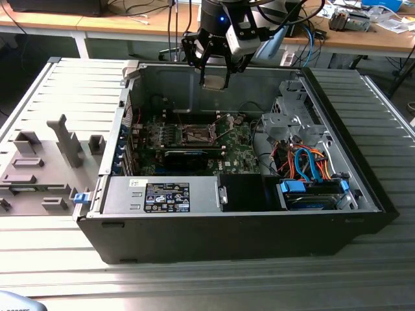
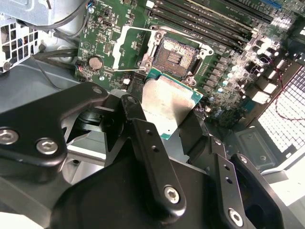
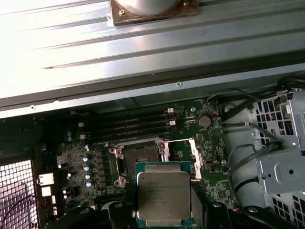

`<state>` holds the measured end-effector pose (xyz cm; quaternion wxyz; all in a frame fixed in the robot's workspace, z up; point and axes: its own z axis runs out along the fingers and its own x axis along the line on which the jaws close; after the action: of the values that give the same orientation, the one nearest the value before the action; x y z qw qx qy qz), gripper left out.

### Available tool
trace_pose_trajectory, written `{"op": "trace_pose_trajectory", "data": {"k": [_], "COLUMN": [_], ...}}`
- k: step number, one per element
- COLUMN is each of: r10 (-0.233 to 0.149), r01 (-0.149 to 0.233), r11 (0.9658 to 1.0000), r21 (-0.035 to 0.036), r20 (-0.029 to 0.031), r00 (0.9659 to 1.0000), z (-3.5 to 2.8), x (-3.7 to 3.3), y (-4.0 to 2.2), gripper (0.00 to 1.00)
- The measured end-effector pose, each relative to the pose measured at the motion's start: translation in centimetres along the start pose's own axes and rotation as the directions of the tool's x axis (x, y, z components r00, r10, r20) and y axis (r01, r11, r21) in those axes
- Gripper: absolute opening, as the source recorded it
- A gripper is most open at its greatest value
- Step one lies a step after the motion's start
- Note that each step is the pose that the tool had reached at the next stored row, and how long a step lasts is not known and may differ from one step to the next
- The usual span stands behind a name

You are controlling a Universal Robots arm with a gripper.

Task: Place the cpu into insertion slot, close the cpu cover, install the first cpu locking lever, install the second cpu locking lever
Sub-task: 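Place the cpu into insertion slot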

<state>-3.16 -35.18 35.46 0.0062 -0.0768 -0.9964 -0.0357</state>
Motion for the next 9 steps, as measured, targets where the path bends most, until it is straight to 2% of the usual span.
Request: {"op": "trace_pose_trajectory", "data": {"k": [9], "r10": [0.007], "r01": [-0.007], "r11": [1.0], "r21": [-0.0001], "r20": [0.0005], "r00": [1.0], "z": [0.01], "x": [0.0], "y": [0.0], "gripper": [0.55]}}
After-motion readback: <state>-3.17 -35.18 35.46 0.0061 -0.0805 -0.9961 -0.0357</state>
